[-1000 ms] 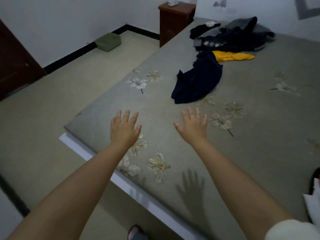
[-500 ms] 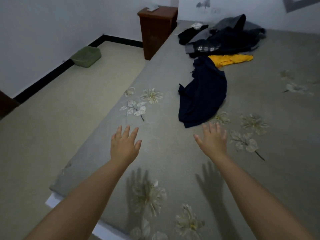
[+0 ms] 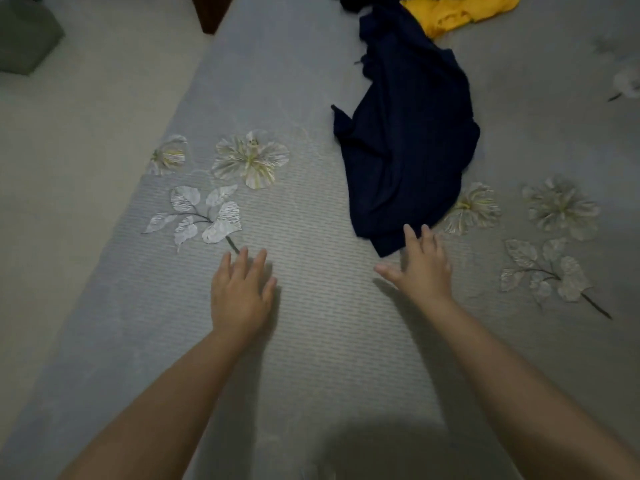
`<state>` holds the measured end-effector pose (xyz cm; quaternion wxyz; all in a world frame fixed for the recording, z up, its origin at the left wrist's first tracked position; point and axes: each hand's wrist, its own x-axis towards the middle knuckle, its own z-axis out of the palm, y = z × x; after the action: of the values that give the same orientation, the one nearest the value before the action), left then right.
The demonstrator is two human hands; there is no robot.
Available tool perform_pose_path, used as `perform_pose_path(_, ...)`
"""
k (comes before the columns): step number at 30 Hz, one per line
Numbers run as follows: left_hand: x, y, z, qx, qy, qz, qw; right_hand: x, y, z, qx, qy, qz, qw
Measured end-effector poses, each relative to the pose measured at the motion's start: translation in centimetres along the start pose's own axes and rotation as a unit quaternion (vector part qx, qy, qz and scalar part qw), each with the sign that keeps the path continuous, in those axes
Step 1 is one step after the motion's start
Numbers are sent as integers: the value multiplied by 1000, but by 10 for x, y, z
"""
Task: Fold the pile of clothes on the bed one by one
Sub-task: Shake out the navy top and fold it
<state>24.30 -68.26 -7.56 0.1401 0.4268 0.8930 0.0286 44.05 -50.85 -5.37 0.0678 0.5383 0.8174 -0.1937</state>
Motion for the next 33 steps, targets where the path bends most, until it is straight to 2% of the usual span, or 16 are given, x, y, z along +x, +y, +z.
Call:
perform_pose_path(4,46,2,33,-30,31,-10,999,52,0,22,25,51,13,998)
perform_pose_path(8,54,-1,46,-44,47,-16,998,104,-14,41,31,57,43,997)
perform_pose_path(11,53,1,45,-38,35,-20,998,114,-22,55,46,174,37,983)
perform_pose_path(13,56,1,44,-37,31,-24,999,115,-22,54,46,198,23,979)
perform_pose_path(16,55,-1,46,-31,30,-27,999,115,-19,49,29,165,-3,986)
perform_pose_path(19,56,0,47,-34,43,-23,998,98,-14,43,91,138,-16,986)
perform_pose_path(23,57,1,47,-40,48,-14,998,33,6,47,169,106,3,980)
perform_pose_path(26,56,0,44,-43,38,-4,998,-38,26,61,151,43,7,987)
perform_pose_path(33,-10,12,35,-49,-17,167,985,-213,71,86,114,-147,60,981)
